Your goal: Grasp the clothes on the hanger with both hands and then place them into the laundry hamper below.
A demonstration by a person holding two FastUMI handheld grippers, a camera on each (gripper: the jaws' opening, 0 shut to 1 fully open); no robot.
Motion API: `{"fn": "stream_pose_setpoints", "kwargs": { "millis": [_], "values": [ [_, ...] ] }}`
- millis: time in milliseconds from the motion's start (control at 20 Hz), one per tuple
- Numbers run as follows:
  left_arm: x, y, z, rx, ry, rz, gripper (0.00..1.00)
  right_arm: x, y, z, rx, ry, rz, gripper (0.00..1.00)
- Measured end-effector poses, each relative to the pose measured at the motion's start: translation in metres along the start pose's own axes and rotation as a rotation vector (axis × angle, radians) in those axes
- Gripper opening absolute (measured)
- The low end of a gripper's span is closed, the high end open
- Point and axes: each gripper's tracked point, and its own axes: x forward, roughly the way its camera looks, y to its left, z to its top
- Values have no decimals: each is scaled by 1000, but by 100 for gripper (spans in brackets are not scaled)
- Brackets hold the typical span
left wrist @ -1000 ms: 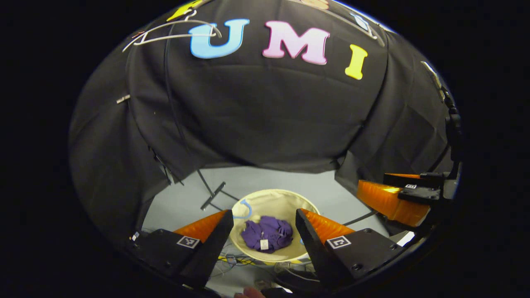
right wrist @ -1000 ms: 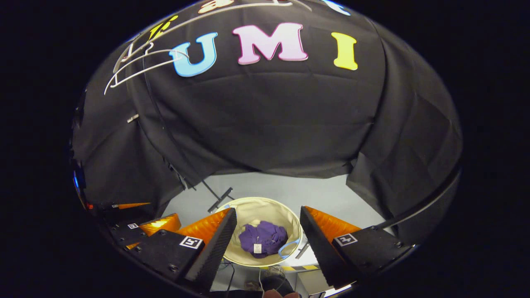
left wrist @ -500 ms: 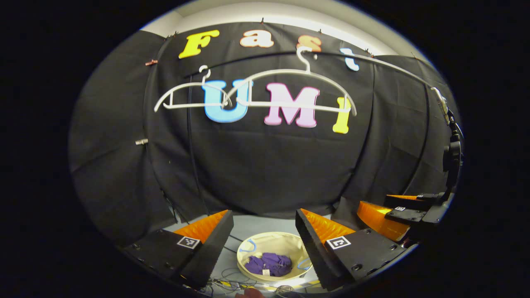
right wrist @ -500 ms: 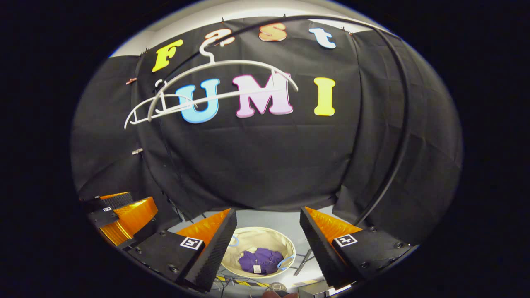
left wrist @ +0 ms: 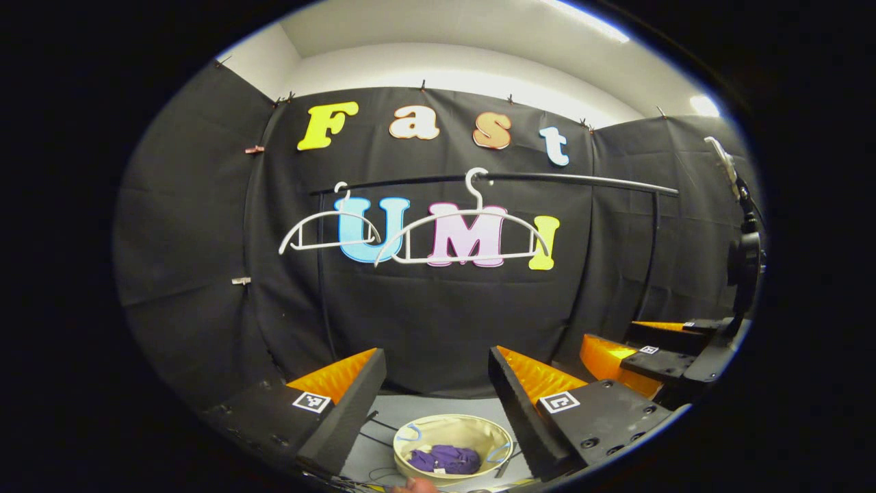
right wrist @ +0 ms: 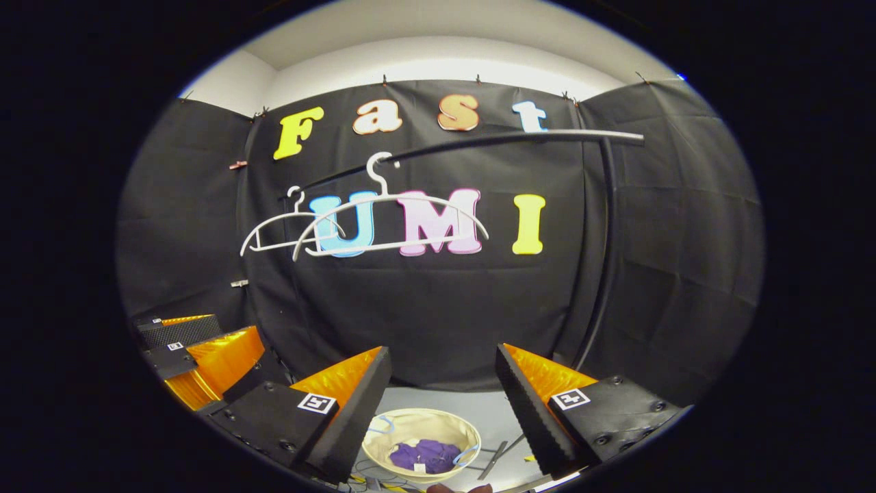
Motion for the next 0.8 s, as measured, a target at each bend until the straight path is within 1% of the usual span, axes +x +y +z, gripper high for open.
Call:
{"fn": "stream_pose_setpoints", "kwargs": {
  "millis": [50, 100, 200, 250, 300, 350, 400, 450, 600, 650, 700, 750, 800],
  "values": [
    [-5, -1, 6, -6, -11, -3, 95, -7, 2, 11, -6, -35, 4, 95],
    [-10, -1, 12, -11, -24, -2, 92, -12, 4, 23, -11, -65, 4, 98],
    [-20, 1, 27, -11, -52, 9, 92, -15, -3, 47, -28, -115, 8, 98],
    [-24, 2, 34, -9, -64, 15, 95, -19, -2, 58, -35, -136, 9, 100],
    [-28, 1, 38, -3, -76, 15, 95, -23, -1, 63, -38, -148, 12, 98],
    [-32, 1, 45, 2, -90, 18, 95, -27, 1, 68, -37, -161, 17, 98],
    [-36, 1, 48, 2, -104, 18, 95, -31, 0, 71, -34, -173, 14, 97],
    [-40, 0, 52, 0, -114, 19, 92, -34, -1, 74, -29, -181, 10, 97],
    [-50, 0, 56, -1, -139, 18, 92, -36, 3, 70, -23, -175, 6, 97],
    [-53, 1, 56, 4, -138, 18, 93, -37, 3, 69, -23, -172, 3, 97],
    [-54, 3, 57, 13, -143, 20, 95, -40, 3, 69, -19, -172, 1, 92],
    [-57, 4, 59, 17, -149, 21, 92, -42, 2, 70, -15, -175, -1, 92],
    [-59, 3, 60, 13, -155, 19, 92, -44, 3, 71, -13, -177, -3, 92]
  ]
}}
